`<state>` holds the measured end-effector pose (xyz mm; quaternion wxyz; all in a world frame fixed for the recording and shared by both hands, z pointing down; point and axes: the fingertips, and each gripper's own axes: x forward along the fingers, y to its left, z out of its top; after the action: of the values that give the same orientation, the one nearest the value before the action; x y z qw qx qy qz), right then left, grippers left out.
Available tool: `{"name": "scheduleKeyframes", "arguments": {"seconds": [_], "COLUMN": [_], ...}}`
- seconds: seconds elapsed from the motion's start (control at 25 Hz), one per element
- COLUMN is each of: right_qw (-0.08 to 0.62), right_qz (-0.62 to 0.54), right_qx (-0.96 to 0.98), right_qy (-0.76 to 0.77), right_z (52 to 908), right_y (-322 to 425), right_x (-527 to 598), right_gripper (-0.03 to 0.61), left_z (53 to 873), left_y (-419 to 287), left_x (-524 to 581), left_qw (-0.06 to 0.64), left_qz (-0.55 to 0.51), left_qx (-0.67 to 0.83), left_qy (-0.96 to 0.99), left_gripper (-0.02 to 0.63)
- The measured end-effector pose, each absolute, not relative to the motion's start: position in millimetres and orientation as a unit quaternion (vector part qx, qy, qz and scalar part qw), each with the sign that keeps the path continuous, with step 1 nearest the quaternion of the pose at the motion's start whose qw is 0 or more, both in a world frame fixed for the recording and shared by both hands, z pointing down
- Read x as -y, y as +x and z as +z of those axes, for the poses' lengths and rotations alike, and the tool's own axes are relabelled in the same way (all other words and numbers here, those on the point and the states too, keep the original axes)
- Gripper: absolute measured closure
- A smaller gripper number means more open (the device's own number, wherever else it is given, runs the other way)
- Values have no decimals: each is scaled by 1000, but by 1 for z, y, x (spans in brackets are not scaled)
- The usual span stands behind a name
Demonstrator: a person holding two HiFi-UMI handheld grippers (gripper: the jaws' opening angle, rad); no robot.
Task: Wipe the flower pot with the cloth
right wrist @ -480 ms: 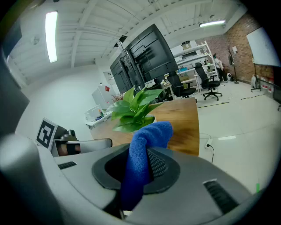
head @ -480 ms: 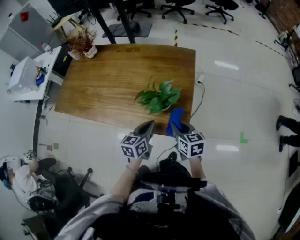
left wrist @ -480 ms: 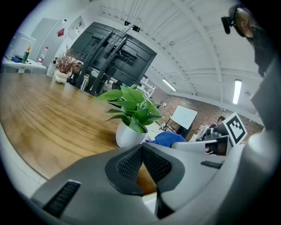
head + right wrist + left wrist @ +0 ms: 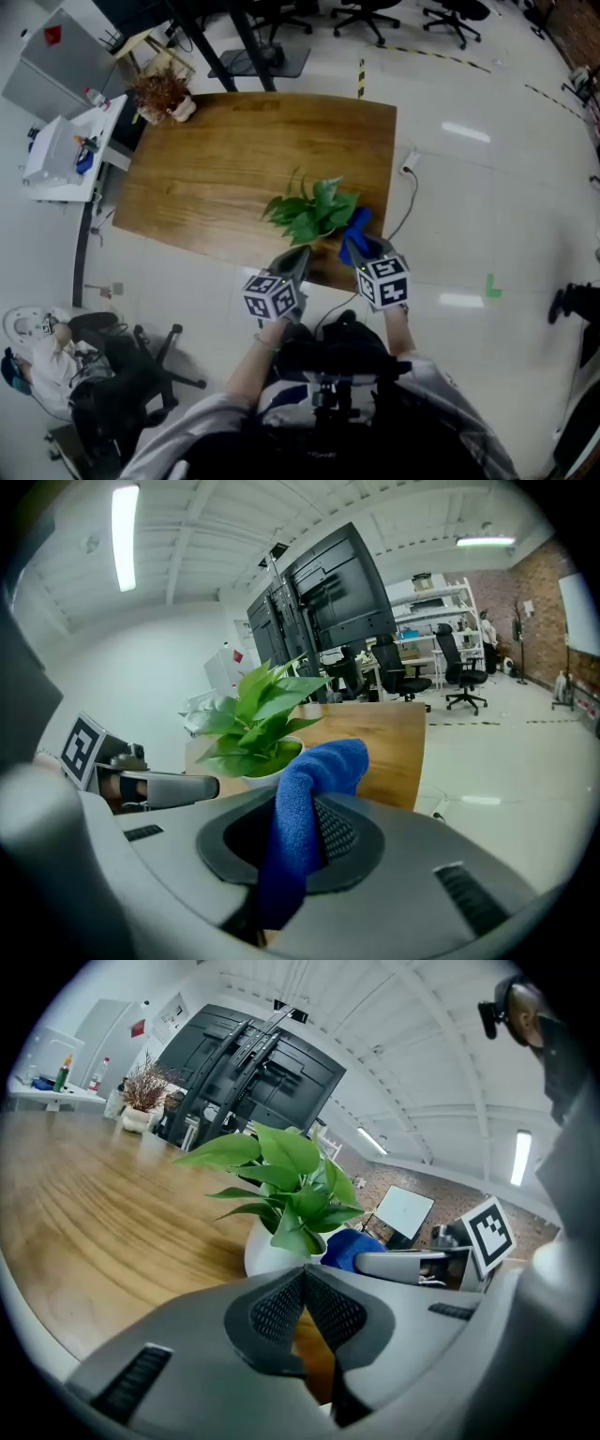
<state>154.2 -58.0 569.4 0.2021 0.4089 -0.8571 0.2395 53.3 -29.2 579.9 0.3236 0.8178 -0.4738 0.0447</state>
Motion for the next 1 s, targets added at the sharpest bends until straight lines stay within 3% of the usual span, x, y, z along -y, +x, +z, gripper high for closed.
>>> {"name": "scheduleKeyframes", "arguments": {"seconds": [0.4,1.0], "right_qw": [240,286], "right_qz": [220,258], "right_qx": [863,853], "right_qy": [387,352], "right_z": [591,623], "right_y": [128,33], "right_x": [68,44], "right_gripper": [508,508], "left_z": [589,587], "left_y": [67,-17], "left_x": [39,106], "left_qw": [341,355], "left_qz": [46,29], "left_qx": [433,416], "left_qy": [833,837], "left_gripper": [607,609]}}
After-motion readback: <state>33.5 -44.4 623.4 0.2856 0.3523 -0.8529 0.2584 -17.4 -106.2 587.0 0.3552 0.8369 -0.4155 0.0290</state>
